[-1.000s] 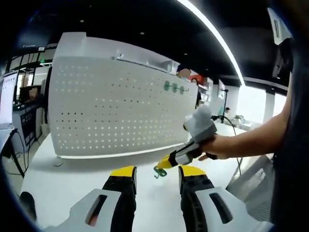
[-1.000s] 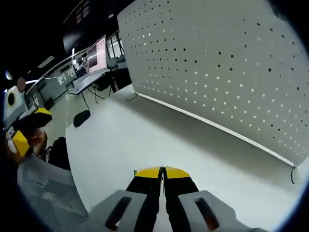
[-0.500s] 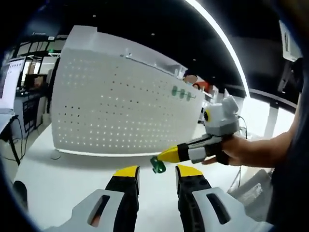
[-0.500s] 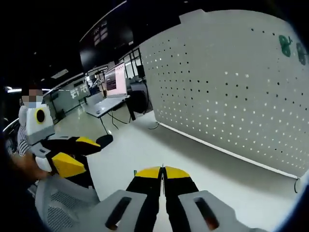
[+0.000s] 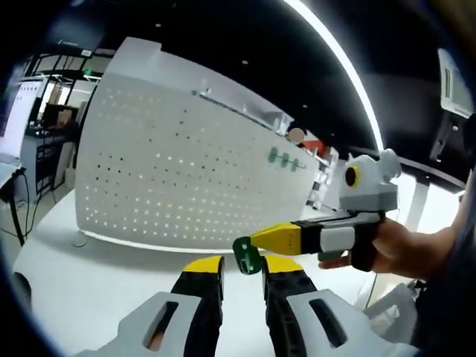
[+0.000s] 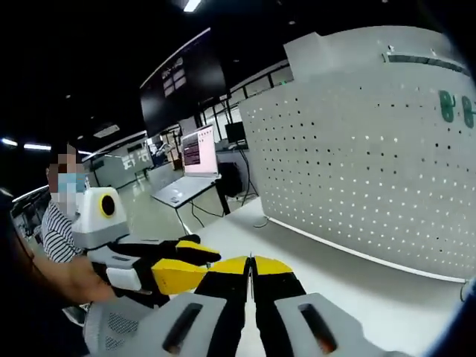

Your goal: Insert the hook assembly into the mounting plate slot until the hook locks in place.

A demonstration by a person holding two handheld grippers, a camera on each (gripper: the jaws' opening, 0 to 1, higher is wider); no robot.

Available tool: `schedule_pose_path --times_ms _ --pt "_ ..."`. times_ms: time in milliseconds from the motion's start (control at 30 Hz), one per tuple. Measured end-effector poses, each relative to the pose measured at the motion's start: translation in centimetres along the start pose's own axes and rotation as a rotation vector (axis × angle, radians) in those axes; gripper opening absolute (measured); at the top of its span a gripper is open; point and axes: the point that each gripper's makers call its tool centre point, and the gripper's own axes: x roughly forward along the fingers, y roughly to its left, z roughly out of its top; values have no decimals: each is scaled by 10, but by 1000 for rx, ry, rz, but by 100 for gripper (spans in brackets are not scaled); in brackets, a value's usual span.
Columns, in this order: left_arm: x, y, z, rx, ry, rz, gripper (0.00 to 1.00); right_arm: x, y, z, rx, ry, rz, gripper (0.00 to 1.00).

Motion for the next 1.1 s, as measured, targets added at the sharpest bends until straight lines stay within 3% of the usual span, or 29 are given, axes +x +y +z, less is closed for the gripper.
schedule_pose_path --times_ms 433,1100 --pt "5 -6 4 10 -31 -24 9 -2 12 9 -16 -24 6 0" --pt "10 -13 7 9 -38 -69 4 -6 13 12 -11 -34 -24 0"
